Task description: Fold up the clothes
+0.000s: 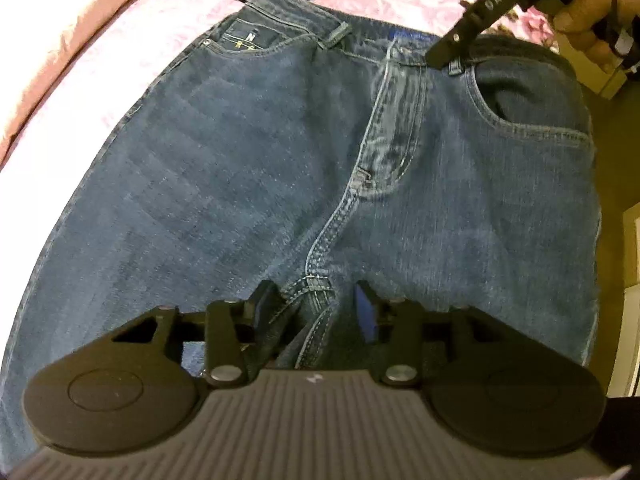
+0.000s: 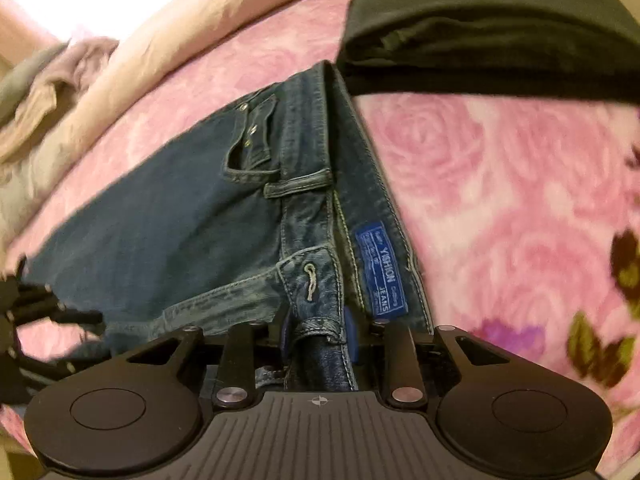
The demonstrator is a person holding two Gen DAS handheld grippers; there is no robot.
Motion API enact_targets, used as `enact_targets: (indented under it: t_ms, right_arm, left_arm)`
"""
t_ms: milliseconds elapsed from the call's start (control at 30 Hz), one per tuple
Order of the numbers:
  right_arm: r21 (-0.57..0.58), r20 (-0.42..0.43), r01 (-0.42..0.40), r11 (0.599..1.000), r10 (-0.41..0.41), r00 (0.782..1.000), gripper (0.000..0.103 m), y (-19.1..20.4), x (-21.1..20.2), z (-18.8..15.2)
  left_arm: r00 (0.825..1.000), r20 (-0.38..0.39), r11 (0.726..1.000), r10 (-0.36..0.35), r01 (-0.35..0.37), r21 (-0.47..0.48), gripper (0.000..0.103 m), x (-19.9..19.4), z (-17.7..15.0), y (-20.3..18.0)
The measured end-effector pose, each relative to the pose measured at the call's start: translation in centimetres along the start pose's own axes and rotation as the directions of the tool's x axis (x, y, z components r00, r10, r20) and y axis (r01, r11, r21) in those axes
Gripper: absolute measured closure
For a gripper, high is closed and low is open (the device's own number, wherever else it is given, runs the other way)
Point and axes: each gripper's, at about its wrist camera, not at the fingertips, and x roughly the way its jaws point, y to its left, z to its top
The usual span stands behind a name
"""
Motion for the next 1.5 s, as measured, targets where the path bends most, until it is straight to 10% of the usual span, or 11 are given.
enact_targets:
  t_ms: [67, 167, 467, 867, 1133, 1500]
  right_arm:
    - [0.014, 0.003, 0.018, 1.0, -0.018, 1.0, 0.073, -0.1, -0.4, -0.5]
    - [0.021, 0.033, 0.099, 0.995, -0.099, 0.995, 0.022, 0.5, -1.8, -0.8]
    - [0.078, 0.197, 0.144, 0.987, -0.157, 0.968, 0.022, 1.9, -9.5, -5.1]
    - [0.136, -0.013, 0.298, 0.945, -0.299, 0.954, 0.022, -0.1, -7.0, -9.7]
    - [0.109, 0.113, 0.313, 0.943, -0.325, 0.939, 0.022, 5.7, -10.3, -8.4]
    - [-0.035, 0.042, 0.122, 0.992, -0.12, 0.992, 0.022, 17.9, -8.2, -10.0]
  left_arm:
    - [1.0, -0.01, 1.0, 0.005, -0.005, -0.001, 0.063, 0.1, -0.4, -0.1]
    - [1.0, -0.009, 1.0, 0.025, -0.025, -0.014, 0.062, -0.6, -1.1, -0.1]
    - [0.996, 0.088, 0.999, 0.021, -0.018, -0.027, 0.063, -2.6, -1.1, -0.2]
    - [0.997, 0.012, 0.997, 0.076, -0.076, -0.008, 0.059, -0.7, -1.5, 0.0]
    - [0.985, -0.093, 0.97, 0.145, -0.16, -0.183, 0.064, -7.8, -9.4, 0.0]
    - [0.949, -0.227, 0.86, 0.221, -0.299, -0.414, 0.056, -17.2, -21.8, -0.7]
